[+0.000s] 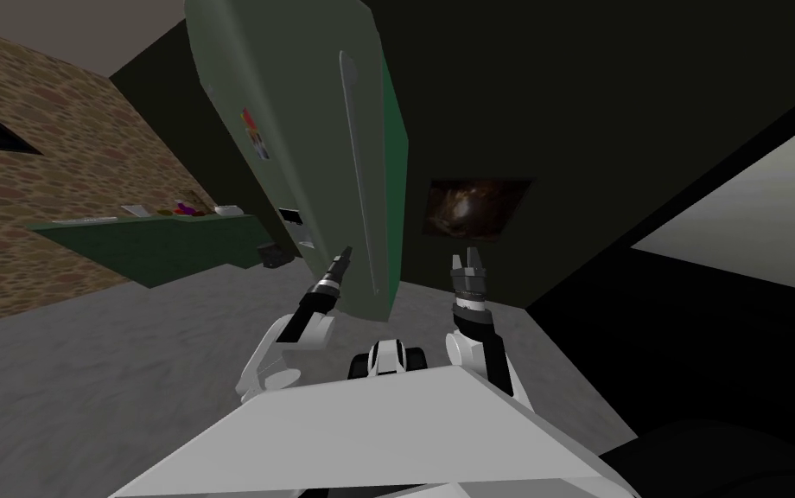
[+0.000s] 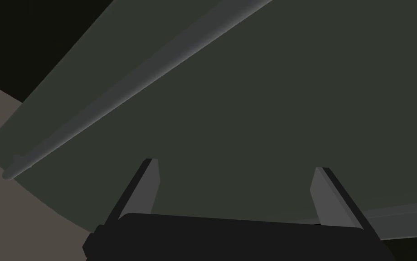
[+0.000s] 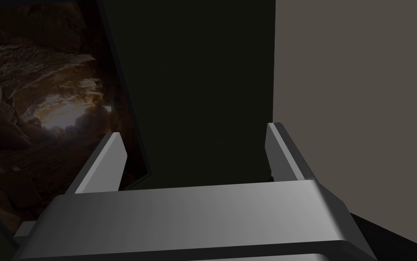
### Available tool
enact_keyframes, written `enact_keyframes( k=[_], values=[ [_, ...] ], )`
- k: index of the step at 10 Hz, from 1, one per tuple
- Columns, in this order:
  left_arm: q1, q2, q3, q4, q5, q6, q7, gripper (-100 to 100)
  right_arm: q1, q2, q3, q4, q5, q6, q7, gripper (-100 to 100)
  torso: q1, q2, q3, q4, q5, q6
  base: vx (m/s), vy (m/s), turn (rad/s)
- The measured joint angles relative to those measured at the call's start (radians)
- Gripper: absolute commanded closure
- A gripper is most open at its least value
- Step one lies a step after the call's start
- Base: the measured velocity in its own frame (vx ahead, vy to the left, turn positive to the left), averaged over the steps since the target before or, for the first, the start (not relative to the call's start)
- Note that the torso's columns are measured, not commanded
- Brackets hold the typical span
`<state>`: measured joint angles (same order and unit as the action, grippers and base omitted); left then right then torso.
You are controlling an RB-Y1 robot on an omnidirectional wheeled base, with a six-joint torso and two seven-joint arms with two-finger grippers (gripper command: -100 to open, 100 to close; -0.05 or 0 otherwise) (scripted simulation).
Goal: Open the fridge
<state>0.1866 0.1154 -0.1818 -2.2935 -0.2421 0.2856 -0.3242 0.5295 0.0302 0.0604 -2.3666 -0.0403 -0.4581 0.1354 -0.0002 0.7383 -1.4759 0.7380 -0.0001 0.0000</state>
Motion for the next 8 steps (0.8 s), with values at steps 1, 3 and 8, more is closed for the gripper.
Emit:
enact_keyframes(
  k=[1, 3, 8],
  values=[
    [-0.006, -0.002, -0.005, -0.002, -0.007, 0.020, -0.004, -100, 0.000, 0.000, 0.000, 0.000, 0.000, 0.000, 0.000, 0, 0.001, 0.001, 0.001, 0.000, 0.000, 0.000, 0.042, -0.035, 0.004],
    [-0.027, -0.005, -0.023, -0.002, -0.030, 0.068, -0.013, -100, 0.000, 0.000, 0.000, 0.000, 0.000, 0.000, 0.000, 0, 0.000, 0.000, 0.000, 0.000, 0.000, 0.000, 0.053, -0.051, 0.010],
    [-0.074, -0.005, -0.066, -0.007, -0.088, 0.192, -0.038, -100, 0.000, 0.000, 0.000, 0.000, 0.000, 0.000, 0.000, 0, 0.001, 0.001, 0.001, 0.000, 0.000, 0.000, 0.060, -0.041, 0.007]
  ],
)
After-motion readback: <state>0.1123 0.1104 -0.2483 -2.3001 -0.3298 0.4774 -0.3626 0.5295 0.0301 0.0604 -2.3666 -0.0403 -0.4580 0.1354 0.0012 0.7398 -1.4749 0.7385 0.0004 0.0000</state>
